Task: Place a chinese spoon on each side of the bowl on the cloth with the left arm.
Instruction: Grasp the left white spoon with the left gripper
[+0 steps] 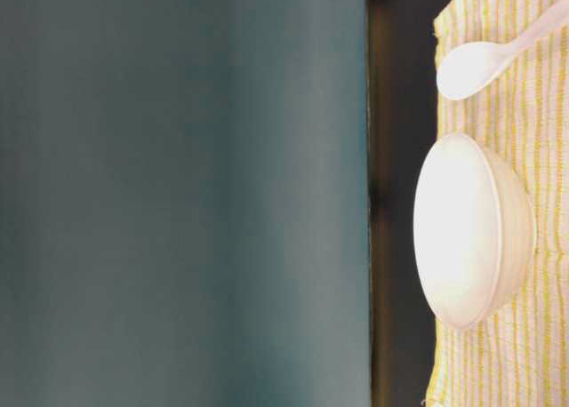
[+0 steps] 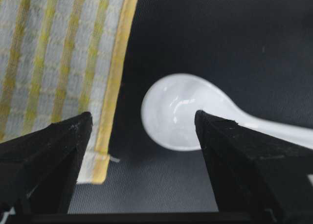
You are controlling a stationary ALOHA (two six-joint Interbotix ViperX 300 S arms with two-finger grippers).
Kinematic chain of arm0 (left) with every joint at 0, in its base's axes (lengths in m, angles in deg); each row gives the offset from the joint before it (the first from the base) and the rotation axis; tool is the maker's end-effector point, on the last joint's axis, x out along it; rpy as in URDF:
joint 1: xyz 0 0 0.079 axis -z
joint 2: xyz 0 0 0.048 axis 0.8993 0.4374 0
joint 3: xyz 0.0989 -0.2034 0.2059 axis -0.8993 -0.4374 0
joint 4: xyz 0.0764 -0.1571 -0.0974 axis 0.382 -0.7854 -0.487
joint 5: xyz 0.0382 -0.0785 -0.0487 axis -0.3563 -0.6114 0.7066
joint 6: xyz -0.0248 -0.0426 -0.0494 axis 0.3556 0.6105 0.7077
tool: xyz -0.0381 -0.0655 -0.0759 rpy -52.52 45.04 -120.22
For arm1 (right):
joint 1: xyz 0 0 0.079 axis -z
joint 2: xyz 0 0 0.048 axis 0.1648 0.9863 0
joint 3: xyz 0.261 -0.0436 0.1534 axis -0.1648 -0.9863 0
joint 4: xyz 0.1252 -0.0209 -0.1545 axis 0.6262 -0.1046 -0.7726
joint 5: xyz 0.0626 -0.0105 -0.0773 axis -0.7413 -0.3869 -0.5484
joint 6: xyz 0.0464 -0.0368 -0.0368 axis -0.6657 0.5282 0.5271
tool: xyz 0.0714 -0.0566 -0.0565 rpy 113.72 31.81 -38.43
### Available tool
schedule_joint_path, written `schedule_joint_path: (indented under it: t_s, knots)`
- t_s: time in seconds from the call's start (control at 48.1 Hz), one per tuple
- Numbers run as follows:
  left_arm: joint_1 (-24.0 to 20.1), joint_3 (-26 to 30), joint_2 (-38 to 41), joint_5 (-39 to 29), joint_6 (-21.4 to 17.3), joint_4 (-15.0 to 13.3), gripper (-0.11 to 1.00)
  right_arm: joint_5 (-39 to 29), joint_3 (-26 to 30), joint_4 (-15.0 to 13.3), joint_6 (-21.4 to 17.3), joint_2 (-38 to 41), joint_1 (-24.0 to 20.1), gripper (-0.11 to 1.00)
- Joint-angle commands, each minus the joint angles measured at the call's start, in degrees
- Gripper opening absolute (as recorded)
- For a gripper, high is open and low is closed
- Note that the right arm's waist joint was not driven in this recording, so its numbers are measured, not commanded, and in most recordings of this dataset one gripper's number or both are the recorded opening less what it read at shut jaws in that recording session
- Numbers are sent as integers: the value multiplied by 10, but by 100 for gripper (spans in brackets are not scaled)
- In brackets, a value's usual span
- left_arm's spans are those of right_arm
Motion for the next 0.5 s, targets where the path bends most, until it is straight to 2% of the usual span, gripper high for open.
schedule_joint_path:
  t_s: [0.0,0.104,0.208,0.291,0.478]
  knots:
    - [1,12,4,11,-1,3,81,4,3,1,-2,3,0,1]
    - [1,13,4,11,-1,2,79,3,2,1,-2,3,0,1]
    - [1,13,4,9,1,2,69,3,1,1,-2,3,0,1]
    - [1,13,4,9,0,3,54,3,0,1,-2,3,0,1]
    - [1,15,2,7,-1,2,9,3,0,2,-2,3,0,1]
